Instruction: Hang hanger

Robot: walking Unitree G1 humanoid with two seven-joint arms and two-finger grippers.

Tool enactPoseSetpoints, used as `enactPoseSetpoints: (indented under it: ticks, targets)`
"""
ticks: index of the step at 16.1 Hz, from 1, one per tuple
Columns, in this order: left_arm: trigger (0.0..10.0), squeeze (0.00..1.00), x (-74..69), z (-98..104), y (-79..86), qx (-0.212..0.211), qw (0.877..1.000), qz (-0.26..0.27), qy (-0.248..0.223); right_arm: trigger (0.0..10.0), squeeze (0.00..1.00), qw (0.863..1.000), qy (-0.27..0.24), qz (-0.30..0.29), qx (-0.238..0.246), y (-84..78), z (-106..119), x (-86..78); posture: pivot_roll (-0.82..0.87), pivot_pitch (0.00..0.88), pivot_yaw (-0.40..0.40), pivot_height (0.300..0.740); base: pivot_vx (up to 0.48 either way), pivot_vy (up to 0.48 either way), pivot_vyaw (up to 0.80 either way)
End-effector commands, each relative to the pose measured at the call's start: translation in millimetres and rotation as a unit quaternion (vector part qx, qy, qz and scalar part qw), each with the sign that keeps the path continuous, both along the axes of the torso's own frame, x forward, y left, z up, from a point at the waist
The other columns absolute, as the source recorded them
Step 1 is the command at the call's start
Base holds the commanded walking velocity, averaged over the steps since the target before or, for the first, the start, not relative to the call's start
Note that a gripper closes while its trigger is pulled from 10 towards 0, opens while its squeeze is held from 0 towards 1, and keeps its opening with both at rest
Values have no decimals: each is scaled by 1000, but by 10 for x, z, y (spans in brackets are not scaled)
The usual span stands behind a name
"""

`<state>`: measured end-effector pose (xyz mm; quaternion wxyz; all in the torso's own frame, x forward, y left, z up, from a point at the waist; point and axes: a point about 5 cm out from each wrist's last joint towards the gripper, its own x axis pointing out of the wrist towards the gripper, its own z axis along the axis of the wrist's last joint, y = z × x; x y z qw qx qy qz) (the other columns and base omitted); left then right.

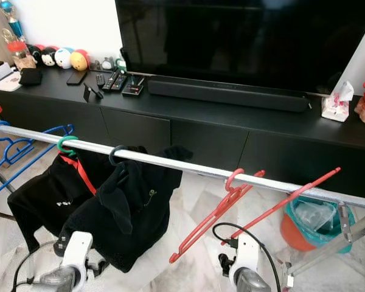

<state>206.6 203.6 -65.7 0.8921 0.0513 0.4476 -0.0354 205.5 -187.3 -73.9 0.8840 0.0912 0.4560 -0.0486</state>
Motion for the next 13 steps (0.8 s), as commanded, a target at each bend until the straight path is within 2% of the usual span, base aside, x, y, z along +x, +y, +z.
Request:
enactPoseSetpoints:
  ticks: [1,4,13]
  targets:
    - [10000,0,-23,-25,0,5,1000,1,3,10000,0,1000,11,4,-7,-13,-25,-48,-72,0,-4,719,0,0,0]
    - [10000,0,-46,-44,1,-3,1000,18,2,10000,0,1000,11,-4,-5,-15,-30,-56,-73,0,-2,719,0,0,0]
    - [10000,0,-86,-46,161,14,999,35,-5,10000,0,1000,5,-2,1,3,-30,-56,-77,0,3,719,0,0,0]
